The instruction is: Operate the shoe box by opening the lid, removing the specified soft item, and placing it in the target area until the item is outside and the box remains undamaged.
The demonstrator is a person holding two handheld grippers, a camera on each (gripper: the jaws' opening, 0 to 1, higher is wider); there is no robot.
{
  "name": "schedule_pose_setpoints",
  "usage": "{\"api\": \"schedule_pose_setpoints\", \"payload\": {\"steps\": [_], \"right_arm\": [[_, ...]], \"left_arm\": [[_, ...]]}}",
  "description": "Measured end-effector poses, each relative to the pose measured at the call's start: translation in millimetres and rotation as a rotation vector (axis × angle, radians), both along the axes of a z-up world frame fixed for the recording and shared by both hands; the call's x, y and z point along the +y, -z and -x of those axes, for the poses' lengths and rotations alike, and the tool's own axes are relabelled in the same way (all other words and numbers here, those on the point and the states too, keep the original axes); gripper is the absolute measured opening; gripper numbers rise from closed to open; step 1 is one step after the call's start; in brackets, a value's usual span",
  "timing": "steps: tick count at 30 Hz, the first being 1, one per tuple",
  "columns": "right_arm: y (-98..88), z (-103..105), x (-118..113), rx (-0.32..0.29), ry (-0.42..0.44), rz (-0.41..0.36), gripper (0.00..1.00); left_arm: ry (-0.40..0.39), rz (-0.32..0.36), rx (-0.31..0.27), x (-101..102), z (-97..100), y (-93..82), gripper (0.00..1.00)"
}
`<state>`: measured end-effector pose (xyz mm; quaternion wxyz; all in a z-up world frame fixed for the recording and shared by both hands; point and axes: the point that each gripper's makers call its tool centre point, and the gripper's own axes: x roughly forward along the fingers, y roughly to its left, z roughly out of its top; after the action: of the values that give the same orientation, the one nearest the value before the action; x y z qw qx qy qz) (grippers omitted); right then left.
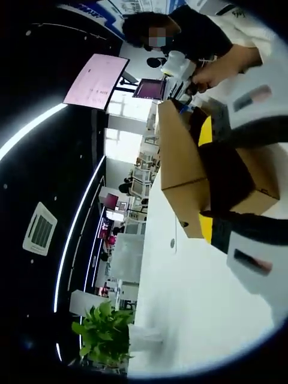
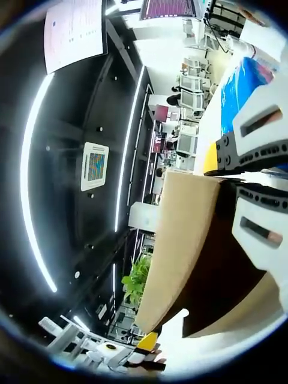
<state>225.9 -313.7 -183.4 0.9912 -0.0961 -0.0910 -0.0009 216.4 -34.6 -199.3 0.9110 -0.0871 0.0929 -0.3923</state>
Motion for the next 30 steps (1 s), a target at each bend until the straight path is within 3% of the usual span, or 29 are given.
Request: {"api": "schedule_pose_setpoints", "payload": {"steps": [5, 10, 13, 16, 18, 21, 26, 30], "right_arm": [[2.2, 0.1, 0.5, 0.004, -0.008, 0.008, 0.01], [4.6, 0.5, 4.1, 0.034, -0.032, 0.035, 0.02], [2.9, 2.5, 8.1, 0.063, -0.076, 0.014, 0.04], [5.1, 1.4, 9.1, 0.097, -0.122, 0.019, 0.07], [3.9, 2.8, 11.6, 0.097, -0.162, -0.016, 0.09], [7.7, 7.3, 21.0, 0.142, -0.251, -0.036, 0.18], [12.8, 13.8, 39.1, 0.193, -0.369, 0.044, 0.4], [13.4, 17.9, 47.3, 0.189, -0.421, 0.039, 0.53]], "left_arm": [[-0.014, -0.017, -0.005, 1.0, -2.8, 2.4, 0.37], [-0.058, -0.087, -0.017, 1.5, -7.2, 7.9, 0.35], [-0.096, -0.146, -0.036, 5.3, -10.9, 9.4, 0.32], [-0.092, -0.151, -0.034, 4.6, -12.6, 7.6, 0.31], [-0.085, -0.153, -0.026, 4.1, -12.9, 8.4, 0.32], [-0.088, -0.149, -0.029, 4.1, -13.1, 8.0, 0.34], [-0.096, -0.181, -0.04, 4.6, -13.9, 10.4, 0.36], [-0.063, -0.135, -0.023, 3.2, -10.4, 9.0, 0.43]]}}
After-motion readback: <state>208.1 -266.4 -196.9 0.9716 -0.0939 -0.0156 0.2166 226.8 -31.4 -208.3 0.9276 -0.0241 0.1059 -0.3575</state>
